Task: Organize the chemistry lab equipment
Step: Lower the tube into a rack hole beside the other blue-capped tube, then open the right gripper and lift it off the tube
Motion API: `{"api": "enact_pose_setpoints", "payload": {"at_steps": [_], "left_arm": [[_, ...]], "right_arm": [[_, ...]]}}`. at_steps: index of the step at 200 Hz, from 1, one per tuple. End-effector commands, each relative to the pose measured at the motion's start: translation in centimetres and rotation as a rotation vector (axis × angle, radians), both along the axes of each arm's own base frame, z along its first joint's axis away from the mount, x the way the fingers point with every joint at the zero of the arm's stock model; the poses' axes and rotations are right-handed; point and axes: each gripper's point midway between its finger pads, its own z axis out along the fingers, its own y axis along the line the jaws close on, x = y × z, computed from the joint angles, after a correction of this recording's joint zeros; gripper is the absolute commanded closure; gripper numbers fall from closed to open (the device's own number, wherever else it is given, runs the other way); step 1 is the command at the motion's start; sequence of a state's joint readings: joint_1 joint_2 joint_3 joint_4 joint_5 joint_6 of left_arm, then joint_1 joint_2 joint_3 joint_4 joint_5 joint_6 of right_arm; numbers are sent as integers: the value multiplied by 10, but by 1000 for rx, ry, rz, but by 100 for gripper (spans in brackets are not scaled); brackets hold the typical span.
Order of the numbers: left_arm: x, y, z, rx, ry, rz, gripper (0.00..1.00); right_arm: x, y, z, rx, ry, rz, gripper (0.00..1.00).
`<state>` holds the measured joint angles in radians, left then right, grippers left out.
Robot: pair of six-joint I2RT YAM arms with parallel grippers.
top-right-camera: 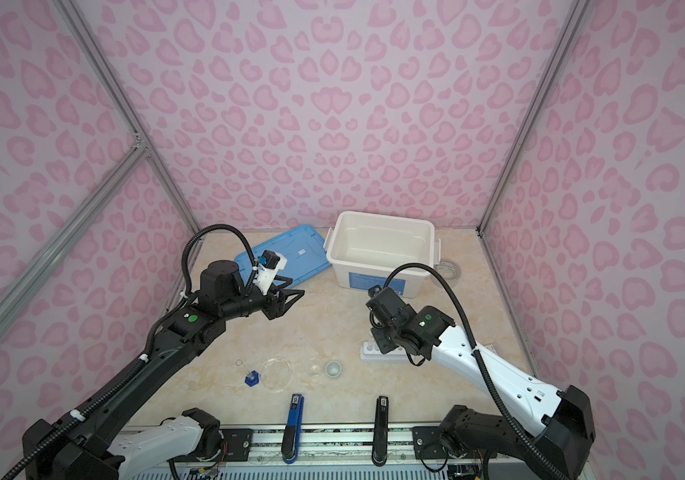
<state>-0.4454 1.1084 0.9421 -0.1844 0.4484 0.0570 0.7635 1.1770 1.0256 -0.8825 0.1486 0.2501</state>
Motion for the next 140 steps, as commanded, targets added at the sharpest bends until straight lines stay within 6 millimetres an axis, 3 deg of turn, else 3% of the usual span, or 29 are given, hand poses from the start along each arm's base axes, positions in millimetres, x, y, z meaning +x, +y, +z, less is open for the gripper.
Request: {"api": "enact_pose_setpoints", "payload": {"at_steps": [1, 72, 140], "left_arm": [[1, -2, 4, -9, -27, -13, 43], [1, -1, 5, -9, -30, -13, 43], [0, 0, 11, -15, -47, -11, 43]], "right_arm": [[-2, -1, -4, -11, 17, 10, 81], [-3, 0, 3, -6, 14, 11, 75], [4, 0, 32, 6, -46, 24, 69]]}}
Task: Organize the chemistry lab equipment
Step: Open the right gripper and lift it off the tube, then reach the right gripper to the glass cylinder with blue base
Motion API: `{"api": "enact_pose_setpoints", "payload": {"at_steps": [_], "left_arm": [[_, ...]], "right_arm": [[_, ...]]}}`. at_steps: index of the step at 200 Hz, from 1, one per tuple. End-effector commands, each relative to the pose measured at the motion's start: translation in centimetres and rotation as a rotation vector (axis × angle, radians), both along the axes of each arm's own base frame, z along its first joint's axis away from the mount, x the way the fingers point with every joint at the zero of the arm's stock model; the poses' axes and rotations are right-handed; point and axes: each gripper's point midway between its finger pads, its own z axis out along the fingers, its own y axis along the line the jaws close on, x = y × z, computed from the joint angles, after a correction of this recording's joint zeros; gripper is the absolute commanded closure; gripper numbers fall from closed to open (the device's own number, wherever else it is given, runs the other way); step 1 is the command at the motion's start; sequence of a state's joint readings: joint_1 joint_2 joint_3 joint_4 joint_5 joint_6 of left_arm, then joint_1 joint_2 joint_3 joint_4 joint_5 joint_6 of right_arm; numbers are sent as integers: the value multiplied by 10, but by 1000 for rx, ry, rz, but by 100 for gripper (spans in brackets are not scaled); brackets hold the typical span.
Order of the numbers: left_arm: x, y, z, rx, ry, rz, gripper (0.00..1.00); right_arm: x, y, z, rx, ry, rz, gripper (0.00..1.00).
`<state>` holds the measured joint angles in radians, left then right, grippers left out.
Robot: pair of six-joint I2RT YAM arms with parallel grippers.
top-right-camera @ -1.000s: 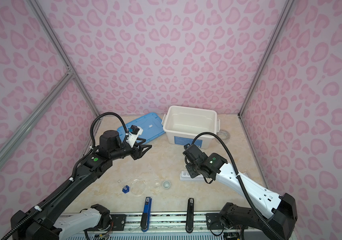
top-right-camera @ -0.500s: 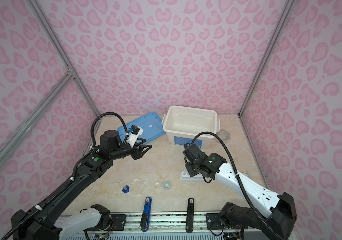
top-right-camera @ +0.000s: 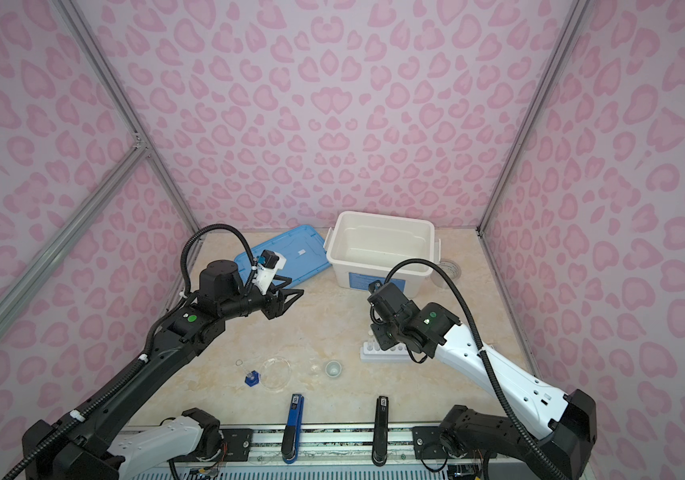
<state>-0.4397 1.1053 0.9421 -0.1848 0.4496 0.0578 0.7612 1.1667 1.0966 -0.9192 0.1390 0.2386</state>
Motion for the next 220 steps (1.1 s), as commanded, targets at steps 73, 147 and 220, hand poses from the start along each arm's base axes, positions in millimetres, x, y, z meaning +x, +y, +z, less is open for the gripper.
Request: {"api": "enact_pose_setpoints", "payload": {"at_steps": [73, 147, 220], "left_arm": [[-5, 6, 25, -40, -75, 11, 43], [-8, 39, 39, -136, -69, 107, 43], [-17, 81, 42, -224, -66, 252, 42]], "right_arm": [[9, 8, 56, 43, -138, 73, 67], [9, 72, 78, 178, -258, 273, 67], [-18, 167, 43, 321, -251, 565, 51]]}}
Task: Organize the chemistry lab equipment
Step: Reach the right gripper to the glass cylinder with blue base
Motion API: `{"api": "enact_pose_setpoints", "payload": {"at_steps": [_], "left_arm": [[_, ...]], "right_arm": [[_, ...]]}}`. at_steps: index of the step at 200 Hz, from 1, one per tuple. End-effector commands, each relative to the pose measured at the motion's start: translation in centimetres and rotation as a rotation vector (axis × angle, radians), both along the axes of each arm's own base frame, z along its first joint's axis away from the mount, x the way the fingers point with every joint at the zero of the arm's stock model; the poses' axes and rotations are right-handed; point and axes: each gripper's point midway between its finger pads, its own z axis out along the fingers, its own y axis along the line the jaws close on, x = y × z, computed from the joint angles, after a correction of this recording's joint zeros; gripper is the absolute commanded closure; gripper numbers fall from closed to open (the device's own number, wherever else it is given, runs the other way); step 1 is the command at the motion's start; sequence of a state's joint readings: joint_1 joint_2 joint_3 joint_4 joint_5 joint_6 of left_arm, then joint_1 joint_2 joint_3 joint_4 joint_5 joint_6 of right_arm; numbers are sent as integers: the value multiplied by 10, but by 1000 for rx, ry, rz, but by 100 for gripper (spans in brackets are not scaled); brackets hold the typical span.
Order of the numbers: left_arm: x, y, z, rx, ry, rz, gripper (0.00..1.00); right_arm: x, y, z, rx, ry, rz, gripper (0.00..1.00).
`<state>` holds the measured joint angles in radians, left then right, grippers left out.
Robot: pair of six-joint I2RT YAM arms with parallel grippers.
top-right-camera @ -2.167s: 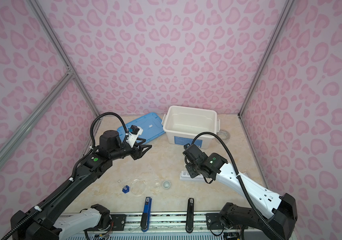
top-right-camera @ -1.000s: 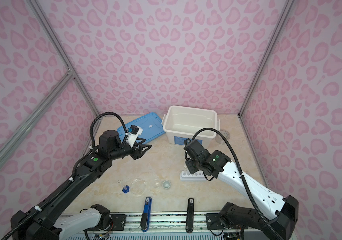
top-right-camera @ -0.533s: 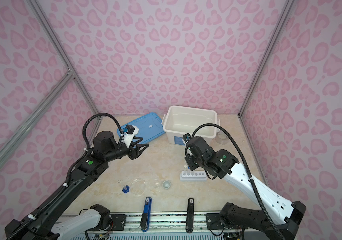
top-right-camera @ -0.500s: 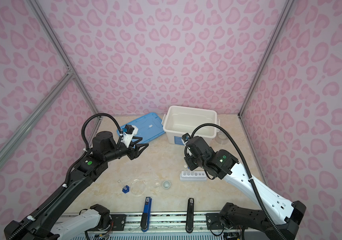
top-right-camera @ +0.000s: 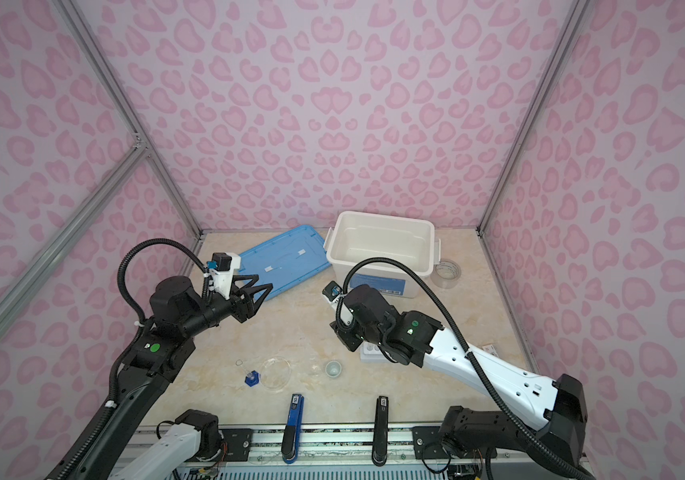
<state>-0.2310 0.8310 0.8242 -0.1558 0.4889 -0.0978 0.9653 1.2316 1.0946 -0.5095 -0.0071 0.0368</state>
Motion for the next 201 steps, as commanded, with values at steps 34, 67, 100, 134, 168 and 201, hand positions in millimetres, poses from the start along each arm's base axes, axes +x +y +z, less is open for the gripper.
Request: {"api": "enact_pose_setpoints", "payload": {"at_steps": [34, 67, 100, 134, 168, 201], "left_arm": [[-12, 17, -4, -68, 0, 62, 42], [-15, 32, -10, -69, 22, 128, 40], [-13, 46, -29, -71, 102, 170, 41], [-12, 58, -38, -67, 119, 209, 44], [-5, 65, -40, -85, 146, 232, 49], [-3, 65, -43, -87, 156, 234, 49]], "right_arm": [[-21, 78, -13, 135, -23, 225, 48], [-25, 115, -22, 227, -13, 298, 48], [-29, 147, -33, 272, -14, 356, 50], [-35, 170, -52, 281, -3, 416, 51], [-43, 192, -67, 305, 4, 473, 52], [-49, 208, -76, 331, 21, 518, 53]]}}
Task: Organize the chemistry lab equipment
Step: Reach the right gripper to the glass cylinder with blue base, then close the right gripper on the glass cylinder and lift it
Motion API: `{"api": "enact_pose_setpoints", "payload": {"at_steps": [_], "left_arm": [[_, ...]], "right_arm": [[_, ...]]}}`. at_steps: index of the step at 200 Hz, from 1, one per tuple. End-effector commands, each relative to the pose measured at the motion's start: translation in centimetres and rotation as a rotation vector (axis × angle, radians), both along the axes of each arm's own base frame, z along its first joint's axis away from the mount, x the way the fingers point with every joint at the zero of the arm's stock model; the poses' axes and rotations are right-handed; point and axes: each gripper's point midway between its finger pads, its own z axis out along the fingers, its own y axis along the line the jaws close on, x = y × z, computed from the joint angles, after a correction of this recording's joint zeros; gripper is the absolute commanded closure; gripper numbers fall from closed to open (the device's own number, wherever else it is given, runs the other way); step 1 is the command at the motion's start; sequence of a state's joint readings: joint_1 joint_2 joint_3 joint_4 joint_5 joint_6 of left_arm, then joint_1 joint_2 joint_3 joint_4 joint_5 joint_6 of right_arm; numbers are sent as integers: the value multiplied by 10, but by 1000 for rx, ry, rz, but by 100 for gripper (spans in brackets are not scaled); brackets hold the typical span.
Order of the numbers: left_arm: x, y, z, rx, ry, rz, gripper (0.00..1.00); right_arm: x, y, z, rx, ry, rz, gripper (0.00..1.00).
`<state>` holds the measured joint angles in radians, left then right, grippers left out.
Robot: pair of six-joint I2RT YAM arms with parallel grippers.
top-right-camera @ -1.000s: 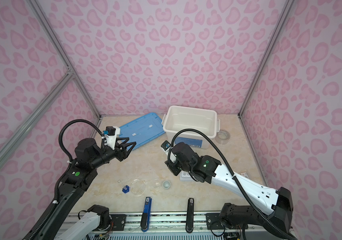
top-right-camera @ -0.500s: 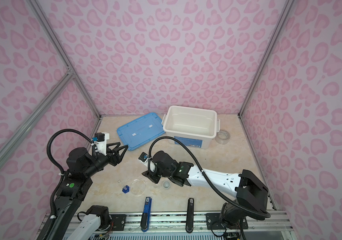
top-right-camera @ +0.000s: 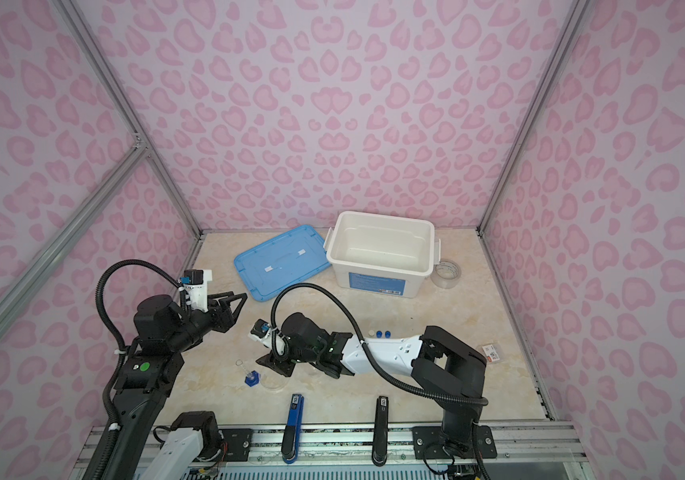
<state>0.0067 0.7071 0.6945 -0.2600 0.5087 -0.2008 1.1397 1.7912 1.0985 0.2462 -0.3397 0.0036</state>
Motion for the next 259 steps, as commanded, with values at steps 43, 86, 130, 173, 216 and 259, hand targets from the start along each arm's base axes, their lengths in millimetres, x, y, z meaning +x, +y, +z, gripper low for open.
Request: {"api": "enact_pose_setpoints", "payload": {"at_steps": [43, 86, 130, 173, 216, 259], "left_arm": [[3, 0, 4, -4, -12, -4, 49], [5, 1, 3, -5, -10, -1, 49], [5, 0, 3, -1, -9, -8, 49], [5, -1, 2, -4, -5, -13, 49], [5, -1, 1, -2, -4, -14, 49], [5, -1, 0, -2, -1, -16, 49]], "right_arm": [[-9, 35, 5, 88, -3, 100, 55], [-13, 47, -1, 95, 19, 137, 57], [-14, 53, -9, 90, 38, 146, 59], [-14, 56, -16, 88, 42, 149, 60], [-15, 60, -21, 90, 45, 148, 62], [-16, 63, -25, 88, 43, 147, 64]]}}
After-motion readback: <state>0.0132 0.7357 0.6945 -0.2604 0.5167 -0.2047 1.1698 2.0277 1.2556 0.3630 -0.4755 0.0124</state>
